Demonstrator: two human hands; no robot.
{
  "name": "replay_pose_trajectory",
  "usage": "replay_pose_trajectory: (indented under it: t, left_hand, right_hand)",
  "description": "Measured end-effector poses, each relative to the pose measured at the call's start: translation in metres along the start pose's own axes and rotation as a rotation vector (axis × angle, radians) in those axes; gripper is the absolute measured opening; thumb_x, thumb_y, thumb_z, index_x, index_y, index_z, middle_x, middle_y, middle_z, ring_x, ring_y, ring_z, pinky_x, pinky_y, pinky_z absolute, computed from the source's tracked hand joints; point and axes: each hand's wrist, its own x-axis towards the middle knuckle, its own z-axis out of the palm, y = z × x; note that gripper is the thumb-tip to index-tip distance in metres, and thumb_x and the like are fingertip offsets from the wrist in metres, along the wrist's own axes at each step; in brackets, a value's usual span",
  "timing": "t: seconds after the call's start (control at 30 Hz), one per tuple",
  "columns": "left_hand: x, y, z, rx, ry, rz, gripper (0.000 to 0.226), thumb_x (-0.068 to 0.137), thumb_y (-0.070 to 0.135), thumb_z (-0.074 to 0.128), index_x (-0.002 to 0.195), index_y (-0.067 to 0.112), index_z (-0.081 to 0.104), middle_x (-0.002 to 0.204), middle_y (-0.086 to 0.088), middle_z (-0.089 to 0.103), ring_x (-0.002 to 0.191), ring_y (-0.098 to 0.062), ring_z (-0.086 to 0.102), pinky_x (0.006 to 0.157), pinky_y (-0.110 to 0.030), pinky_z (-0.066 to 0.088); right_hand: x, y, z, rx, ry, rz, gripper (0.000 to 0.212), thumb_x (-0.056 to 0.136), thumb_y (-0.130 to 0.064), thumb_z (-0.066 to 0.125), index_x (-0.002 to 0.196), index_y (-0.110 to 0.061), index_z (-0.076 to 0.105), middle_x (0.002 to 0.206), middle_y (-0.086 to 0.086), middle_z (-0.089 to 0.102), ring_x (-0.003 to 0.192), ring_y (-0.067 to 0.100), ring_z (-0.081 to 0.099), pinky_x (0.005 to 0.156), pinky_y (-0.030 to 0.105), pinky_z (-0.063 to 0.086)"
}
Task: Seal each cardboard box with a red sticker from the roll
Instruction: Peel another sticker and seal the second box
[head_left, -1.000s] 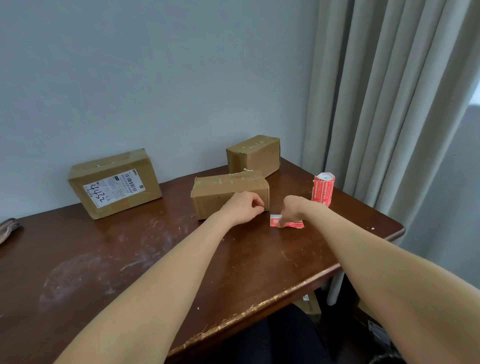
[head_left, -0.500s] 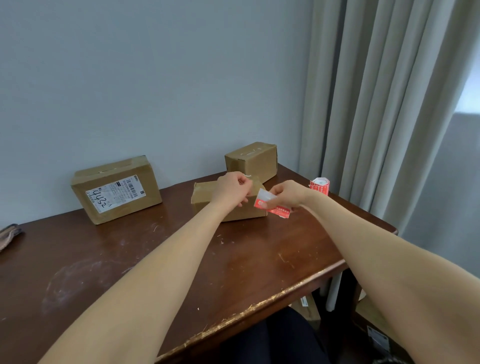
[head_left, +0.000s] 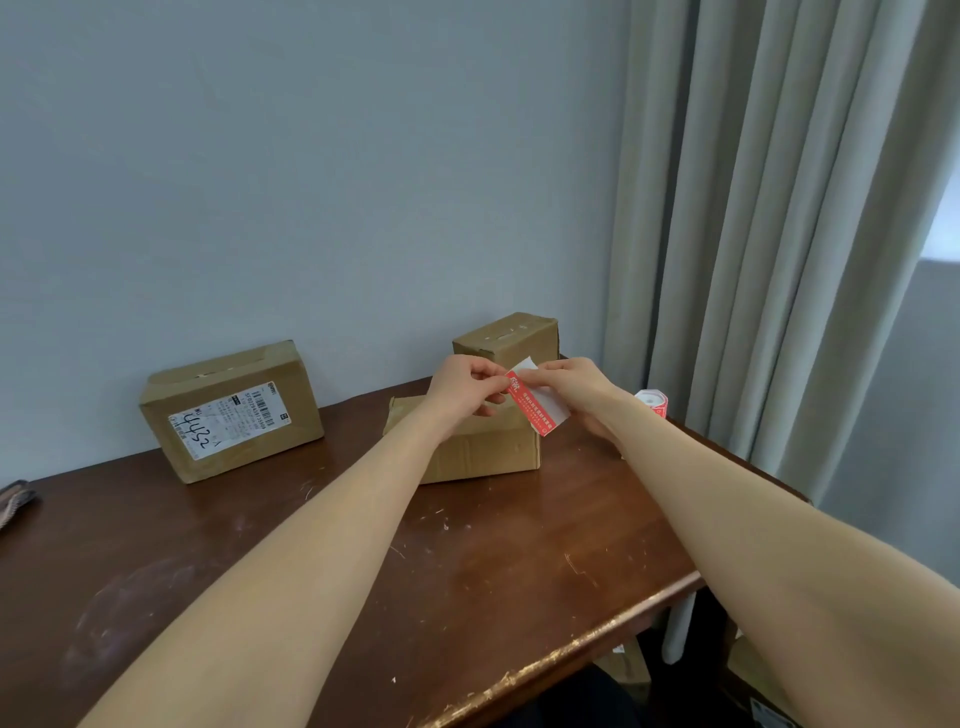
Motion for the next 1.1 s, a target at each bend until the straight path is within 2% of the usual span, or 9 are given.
replay_pose_trajectory:
  t: [0.07, 0.2, 0.37, 0.53, 0.67, 0.77, 0.83, 0.97, 1.1]
  left_hand:
    - [0.0039, 0.0002, 0.0, 0.009, 0.012, 0.001, 0.01, 0.088, 0.014, 0.067, 0.098, 0.012, 0.067, 0.09, -0.003, 0.069, 0.074, -0.008, 0.063, 0.058, -0.018, 0.052]
    - [0.0063, 0.0003, 0.0008, 0.035, 0.035, 0.061, 0.014, 0.085, 0.012, 0.07, 0.096, 0.016, 0.061, 0.083, -0.001, 0.068, 0.068, -0.009, 0.063, 0.056, -0.02, 0.049]
    - [0.0057, -0.0018, 0.0035, 0.175, 0.1, 0.207, 0.015, 0.084, 0.011, 0.07, 0.094, 0.022, 0.066, 0.085, 0.007, 0.064, 0.068, -0.001, 0.056, 0.056, -0.016, 0.044]
    - [0.0078, -0.0037, 0.0044, 0.263, 0.1, 0.24, 0.015, 0.084, 0.012, 0.07, 0.093, 0.024, 0.07, 0.085, 0.012, 0.063, 0.069, 0.001, 0.052, 0.061, -0.018, 0.042]
    - [0.0086, -0.0035, 0.0046, 0.301, 0.082, 0.241, 0.014, 0.084, 0.015, 0.07, 0.092, 0.026, 0.07, 0.089, 0.009, 0.065, 0.07, 0.0, 0.052, 0.065, -0.02, 0.044]
    - [0.0088, -0.002, 0.0058, 0.317, 0.077, 0.25, 0.011, 0.084, 0.016, 0.07, 0.09, 0.026, 0.07, 0.091, 0.007, 0.067, 0.073, -0.002, 0.054, 0.066, -0.024, 0.048]
    - [0.0088, -0.0005, 0.0062, 0.326, 0.081, 0.259, 0.01, 0.084, 0.017, 0.07, 0.087, 0.026, 0.069, 0.089, 0.008, 0.067, 0.075, -0.003, 0.056, 0.07, -0.027, 0.052]
    - [0.0094, 0.0009, 0.0081, 0.354, 0.082, 0.27, 0.009, 0.084, 0.017, 0.071, 0.085, 0.025, 0.068, 0.086, 0.009, 0.067, 0.074, -0.005, 0.059, 0.073, -0.03, 0.055]
    - [0.0114, 0.0015, 0.0088, 0.364, 0.065, 0.255, 0.01, 0.083, 0.017, 0.072, 0.083, 0.025, 0.066, 0.086, 0.007, 0.067, 0.076, -0.009, 0.063, 0.07, -0.03, 0.055]
  right_hand:
    - [0.0048, -0.0004, 0.0002, 0.0, -0.006, 0.006, 0.017, 0.085, -0.028, 0.072, 0.082, -0.01, 0.071, 0.082, 0.008, 0.066, 0.074, 0.018, 0.062, 0.079, 0.036, 0.055]
    - [0.0057, -0.0033, 0.0025, 0.058, -0.014, 0.01, 0.013, 0.086, -0.02, 0.07, 0.079, -0.008, 0.069, 0.076, 0.006, 0.065, 0.069, 0.016, 0.06, 0.073, 0.032, 0.052]
    - [0.0061, -0.003, 0.0041, 0.106, -0.009, 0.047, 0.008, 0.089, -0.015, 0.066, 0.082, -0.012, 0.065, 0.081, 0.006, 0.066, 0.074, 0.018, 0.062, 0.085, 0.037, 0.053]
    - [0.0071, -0.0032, 0.0042, 0.076, -0.012, 0.042, 0.008, 0.087, -0.014, 0.068, 0.081, -0.008, 0.068, 0.077, 0.006, 0.065, 0.067, 0.015, 0.061, 0.069, 0.028, 0.051]
    - [0.0048, -0.0035, 0.0019, 0.05, -0.009, 0.063, 0.006, 0.088, -0.015, 0.067, 0.091, -0.01, 0.066, 0.08, 0.006, 0.064, 0.068, 0.016, 0.062, 0.061, 0.025, 0.052]
    - [0.0064, -0.0016, 0.0006, 0.025, 0.012, 0.079, 0.013, 0.088, -0.02, 0.067, 0.097, -0.011, 0.065, 0.086, 0.008, 0.064, 0.076, 0.02, 0.062, 0.073, 0.032, 0.054]
    - [0.0054, -0.0019, -0.0003, 0.0, 0.025, 0.085, 0.008, 0.088, -0.024, 0.066, 0.092, -0.017, 0.064, 0.089, 0.008, 0.063, 0.082, 0.022, 0.062, 0.082, 0.036, 0.053]
    - [0.0027, -0.0023, -0.0029, -0.005, 0.035, 0.092, 0.011, 0.09, -0.025, 0.065, 0.096, -0.017, 0.065, 0.088, 0.008, 0.062, 0.077, 0.02, 0.061, 0.073, 0.03, 0.052]
    - [0.0017, -0.0025, -0.0032, -0.024, 0.045, 0.085, 0.008, 0.089, -0.025, 0.065, 0.084, -0.021, 0.061, 0.087, 0.008, 0.062, 0.074, 0.018, 0.061, 0.07, 0.028, 0.052]
